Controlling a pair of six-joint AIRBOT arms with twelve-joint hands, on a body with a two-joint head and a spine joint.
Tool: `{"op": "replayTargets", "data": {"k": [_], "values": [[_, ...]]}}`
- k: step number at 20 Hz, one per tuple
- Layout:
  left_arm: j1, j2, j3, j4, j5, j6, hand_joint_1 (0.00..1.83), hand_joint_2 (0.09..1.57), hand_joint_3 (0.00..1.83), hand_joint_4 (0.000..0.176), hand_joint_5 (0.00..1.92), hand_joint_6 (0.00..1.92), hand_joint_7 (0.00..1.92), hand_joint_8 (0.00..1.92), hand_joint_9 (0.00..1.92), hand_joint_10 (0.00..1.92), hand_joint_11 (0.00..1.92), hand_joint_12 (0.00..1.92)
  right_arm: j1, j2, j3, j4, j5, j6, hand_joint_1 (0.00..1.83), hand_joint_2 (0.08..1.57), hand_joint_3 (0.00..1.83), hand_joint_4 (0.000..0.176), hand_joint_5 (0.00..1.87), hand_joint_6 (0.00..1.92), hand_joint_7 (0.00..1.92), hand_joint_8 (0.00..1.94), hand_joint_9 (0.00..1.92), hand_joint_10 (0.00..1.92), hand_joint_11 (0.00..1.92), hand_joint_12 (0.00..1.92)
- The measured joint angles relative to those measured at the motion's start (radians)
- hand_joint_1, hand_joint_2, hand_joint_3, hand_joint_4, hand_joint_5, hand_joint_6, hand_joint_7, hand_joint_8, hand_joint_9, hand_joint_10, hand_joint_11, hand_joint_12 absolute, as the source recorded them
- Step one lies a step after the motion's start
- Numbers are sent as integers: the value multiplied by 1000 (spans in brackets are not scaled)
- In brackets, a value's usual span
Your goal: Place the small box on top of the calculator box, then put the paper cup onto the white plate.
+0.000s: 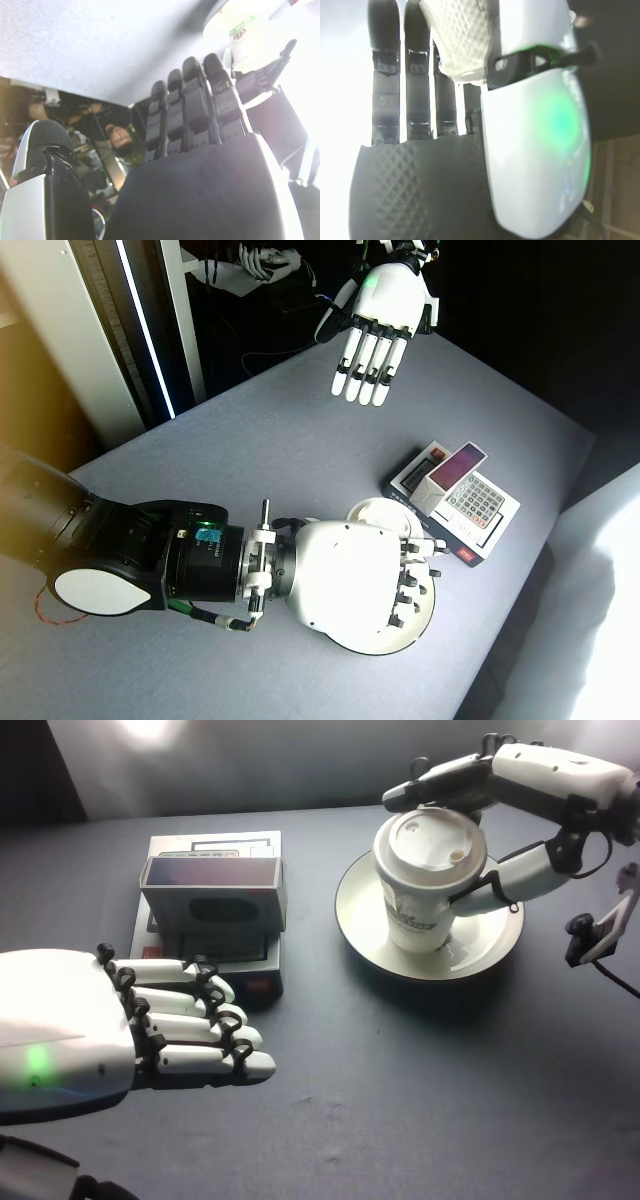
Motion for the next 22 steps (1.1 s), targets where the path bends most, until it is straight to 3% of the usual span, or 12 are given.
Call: {"op": "replayTargets", "data": {"k": [3,6,7,11,14,16,18,22], "values": [[-2,-1,1,0,0,0,371,1106,2,0,206,0,254,0,256,0,0,521,-7,0,12,-2,0,-5,975,1061,0,0,435,0,506,0,491,1,52,1146],[-2,-1,1,3,0,0,354,1110,1,0,188,0,228,0,232,0,0,480,-10,0,14,-2,-21,-5,903,1021,0,0,354,1,431,3,420,3,4,1112],[-2,-1,1,3,0,0,379,1101,0,0,207,3,256,5,263,6,0,551,-10,0,13,-5,-23,-5,883,1006,0,0,313,0,399,0,410,0,0,1095],[-4,-1,1,6,0,0,346,1107,2,0,194,2,230,0,229,1,0,473,-10,0,13,-8,-24,-5,746,1027,2,0,125,0,213,0,227,0,0,762],[-5,-1,1,6,0,0,374,1092,0,0,235,6,279,6,275,7,0,557,-14,0,13,-7,-28,-5,722,1031,3,0,71,0,167,0,189,0,0,661],[-6,-1,1,6,0,0,321,1110,3,0,200,0,251,1,245,0,0,491,-14,0,13,-8,-28,-5,732,1015,0,0,77,2,182,4,199,5,0,711],[-9,-1,1,6,0,0,353,1101,0,0,200,1,249,1,244,1,0,494,-14,0,13,-10,-29,-5,768,1022,1,0,32,0,99,0,124,0,0,534],[-12,-1,1,5,-1,-8,344,1105,1,0,179,1,227,0,228,0,0,450,-14,0,13,-27,-29,-5,786,1000,0,0,34,3,83,0,105,0,0,496]]}}
